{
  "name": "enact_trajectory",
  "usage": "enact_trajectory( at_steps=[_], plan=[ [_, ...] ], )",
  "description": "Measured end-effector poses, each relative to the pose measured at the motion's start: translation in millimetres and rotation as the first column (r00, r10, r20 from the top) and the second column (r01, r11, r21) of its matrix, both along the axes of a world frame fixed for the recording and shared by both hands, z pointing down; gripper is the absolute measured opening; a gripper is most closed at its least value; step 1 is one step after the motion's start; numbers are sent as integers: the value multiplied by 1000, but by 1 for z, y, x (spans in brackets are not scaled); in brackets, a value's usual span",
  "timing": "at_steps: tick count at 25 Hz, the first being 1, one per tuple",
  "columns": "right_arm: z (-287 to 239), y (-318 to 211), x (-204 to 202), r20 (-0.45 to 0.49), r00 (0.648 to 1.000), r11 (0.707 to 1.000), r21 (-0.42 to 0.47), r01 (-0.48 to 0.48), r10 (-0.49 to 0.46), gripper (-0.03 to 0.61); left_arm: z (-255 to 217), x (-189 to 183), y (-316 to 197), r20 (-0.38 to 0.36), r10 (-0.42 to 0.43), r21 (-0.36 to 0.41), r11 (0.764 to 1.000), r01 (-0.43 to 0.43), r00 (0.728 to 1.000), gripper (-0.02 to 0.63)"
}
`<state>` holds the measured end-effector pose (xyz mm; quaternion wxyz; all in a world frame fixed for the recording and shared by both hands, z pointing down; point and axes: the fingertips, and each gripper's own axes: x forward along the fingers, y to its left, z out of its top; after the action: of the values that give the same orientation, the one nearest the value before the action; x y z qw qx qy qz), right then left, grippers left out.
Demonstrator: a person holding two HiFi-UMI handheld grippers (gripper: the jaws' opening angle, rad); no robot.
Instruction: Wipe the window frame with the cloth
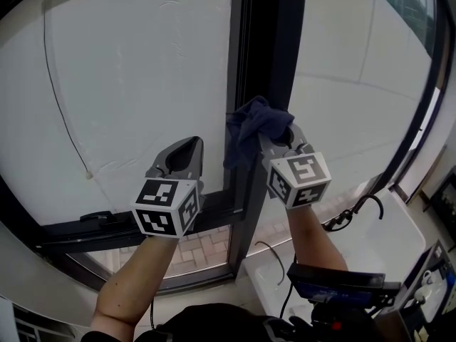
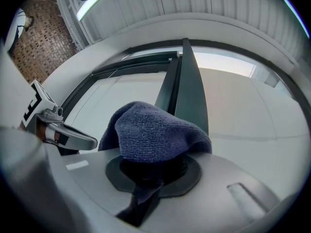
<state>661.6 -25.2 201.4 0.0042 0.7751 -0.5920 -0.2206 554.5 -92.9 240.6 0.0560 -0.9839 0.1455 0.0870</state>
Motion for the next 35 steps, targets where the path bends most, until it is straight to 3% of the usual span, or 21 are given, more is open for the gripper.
enact_trajectory(
  at_steps=[5, 16, 35],
  plan=[
    [26, 0, 0, 10, 1000, 999, -35, -6, 6, 51, 20, 3, 1, 11, 7, -35, 999, -7, 1000, -6],
    [81, -2, 2, 59, 998, 995, -100, -18, 24, 51, 52, 9, 7, 38, 22, -28, 999, -21, 999, -6],
    [165, -4, 2, 115, 989, 980, -186, -68, 91, 51, 142, 20, -2, 137, 37, -80, 996, -26, 990, -6]
  ],
)
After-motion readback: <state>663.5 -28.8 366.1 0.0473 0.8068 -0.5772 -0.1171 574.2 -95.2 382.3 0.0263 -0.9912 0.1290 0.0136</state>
